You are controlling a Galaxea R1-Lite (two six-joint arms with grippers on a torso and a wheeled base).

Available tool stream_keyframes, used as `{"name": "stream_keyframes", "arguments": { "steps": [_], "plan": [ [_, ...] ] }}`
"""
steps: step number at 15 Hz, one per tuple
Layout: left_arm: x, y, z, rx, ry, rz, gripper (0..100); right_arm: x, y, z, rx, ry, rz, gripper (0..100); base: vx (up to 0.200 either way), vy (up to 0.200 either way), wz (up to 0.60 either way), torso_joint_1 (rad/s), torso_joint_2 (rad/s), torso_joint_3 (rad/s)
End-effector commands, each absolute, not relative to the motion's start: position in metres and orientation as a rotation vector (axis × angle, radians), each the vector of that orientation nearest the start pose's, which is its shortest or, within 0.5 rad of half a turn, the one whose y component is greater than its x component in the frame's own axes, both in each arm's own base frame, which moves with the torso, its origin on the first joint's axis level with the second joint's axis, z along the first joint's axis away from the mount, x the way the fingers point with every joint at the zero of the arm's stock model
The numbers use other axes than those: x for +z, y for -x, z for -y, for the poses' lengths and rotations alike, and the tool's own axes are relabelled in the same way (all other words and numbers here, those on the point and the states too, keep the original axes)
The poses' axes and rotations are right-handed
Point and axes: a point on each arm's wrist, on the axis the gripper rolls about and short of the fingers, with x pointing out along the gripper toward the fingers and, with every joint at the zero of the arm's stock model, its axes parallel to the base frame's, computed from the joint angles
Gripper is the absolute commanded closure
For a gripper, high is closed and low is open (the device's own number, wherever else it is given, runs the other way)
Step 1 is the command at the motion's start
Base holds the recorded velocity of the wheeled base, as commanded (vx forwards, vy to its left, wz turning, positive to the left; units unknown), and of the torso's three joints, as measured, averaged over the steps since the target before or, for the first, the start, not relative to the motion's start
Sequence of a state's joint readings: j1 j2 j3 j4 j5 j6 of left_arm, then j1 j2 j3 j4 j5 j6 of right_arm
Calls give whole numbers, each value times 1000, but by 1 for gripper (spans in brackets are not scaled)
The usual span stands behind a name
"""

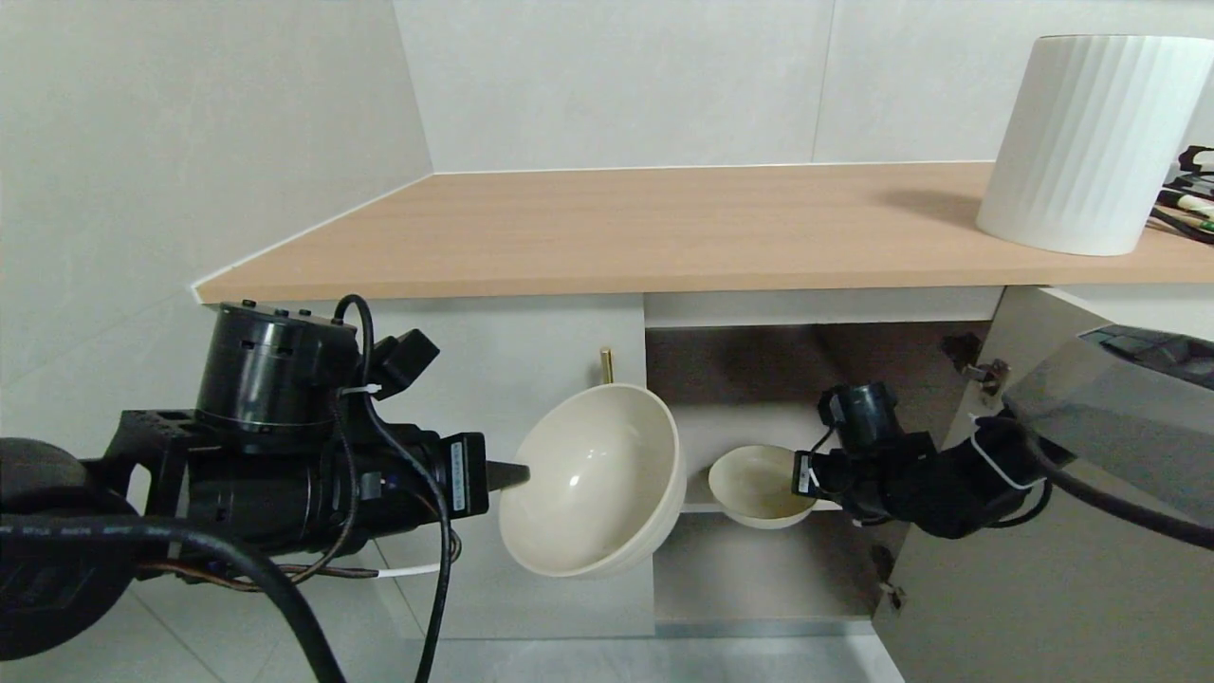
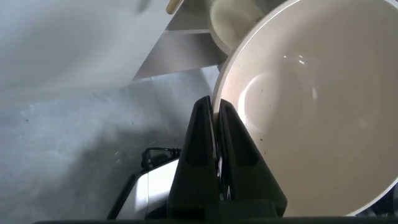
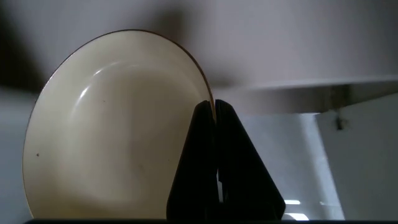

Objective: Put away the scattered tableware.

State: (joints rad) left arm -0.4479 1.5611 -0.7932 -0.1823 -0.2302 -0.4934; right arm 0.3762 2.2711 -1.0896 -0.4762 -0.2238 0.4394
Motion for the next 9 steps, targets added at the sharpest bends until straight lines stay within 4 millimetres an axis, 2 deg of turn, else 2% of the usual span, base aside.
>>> {"name": "stream_keyframes", "arguments": {
  "steps": [1, 2, 4, 9],
  "plan": [
    [174, -233, 118, -494, 395, -749, 100, -1, -394, -141, -47, -200, -731, 100, 0, 0, 0, 0, 0, 0],
    [174, -233, 118, -494, 395, -750, 100, -9, -403, -138, -71, -208, -728, 100, 0, 0, 0, 0, 0, 0],
    [174, -233, 118, -494, 395, -750, 100, -12, -412, -134, -110, -210, -707, 100, 0, 0, 0, 0, 0, 0],
    [174, -233, 118, -495, 394, -751, 100, -18, -420, -130, -131, -211, -699, 100, 0, 0, 0, 0, 0, 0]
  ]
}}
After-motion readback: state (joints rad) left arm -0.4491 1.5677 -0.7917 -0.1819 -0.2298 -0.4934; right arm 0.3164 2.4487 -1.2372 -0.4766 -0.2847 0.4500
